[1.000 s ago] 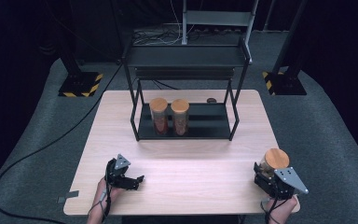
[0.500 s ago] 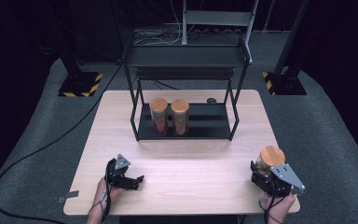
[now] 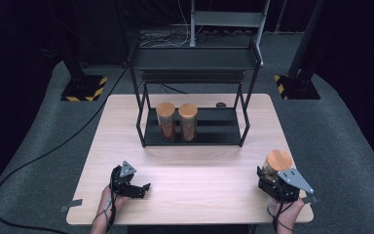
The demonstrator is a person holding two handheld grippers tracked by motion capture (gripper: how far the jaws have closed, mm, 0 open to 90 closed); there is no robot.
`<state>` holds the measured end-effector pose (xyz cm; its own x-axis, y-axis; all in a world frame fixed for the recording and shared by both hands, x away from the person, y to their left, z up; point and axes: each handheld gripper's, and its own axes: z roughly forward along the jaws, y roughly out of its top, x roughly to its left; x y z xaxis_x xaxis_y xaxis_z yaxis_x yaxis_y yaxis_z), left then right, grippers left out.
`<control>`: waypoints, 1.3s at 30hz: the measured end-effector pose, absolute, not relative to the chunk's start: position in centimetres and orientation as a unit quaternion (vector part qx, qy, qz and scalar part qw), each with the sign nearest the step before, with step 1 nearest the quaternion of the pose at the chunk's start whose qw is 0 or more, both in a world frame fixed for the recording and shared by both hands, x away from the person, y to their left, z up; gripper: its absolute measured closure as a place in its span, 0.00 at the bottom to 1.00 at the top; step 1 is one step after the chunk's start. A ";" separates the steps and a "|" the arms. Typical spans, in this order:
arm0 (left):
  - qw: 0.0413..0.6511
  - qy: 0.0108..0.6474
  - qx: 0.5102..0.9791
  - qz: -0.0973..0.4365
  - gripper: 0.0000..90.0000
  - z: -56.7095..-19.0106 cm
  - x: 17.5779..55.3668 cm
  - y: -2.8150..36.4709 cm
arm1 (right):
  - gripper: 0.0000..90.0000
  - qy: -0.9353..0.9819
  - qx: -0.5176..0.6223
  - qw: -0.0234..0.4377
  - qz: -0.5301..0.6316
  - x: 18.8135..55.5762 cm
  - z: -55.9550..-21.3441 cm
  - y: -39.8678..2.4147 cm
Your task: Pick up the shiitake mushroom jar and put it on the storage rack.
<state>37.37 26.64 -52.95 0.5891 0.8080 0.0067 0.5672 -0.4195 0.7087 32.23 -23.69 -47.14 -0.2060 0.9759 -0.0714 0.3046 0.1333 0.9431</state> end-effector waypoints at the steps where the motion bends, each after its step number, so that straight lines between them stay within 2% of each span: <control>1: 0.341 0.418 0.824 0.177 0.01 -53.0 37.4 26.6 | 0.28 0.646 0.496 0.387 0.432 32.3 -47.2 -23.7; 39: 0.341 0.419 0.823 0.176 0.01 -53.0 37.3 26.6 | 0.28 0.662 0.472 0.380 0.441 33.3 -47.3 -21.8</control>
<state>37.33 26.63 -52.96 0.5866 0.8099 0.0043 0.5692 -0.4161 0.7091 33.34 -21.81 -47.27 -0.2654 0.9603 -0.0862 0.2904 0.1649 0.9426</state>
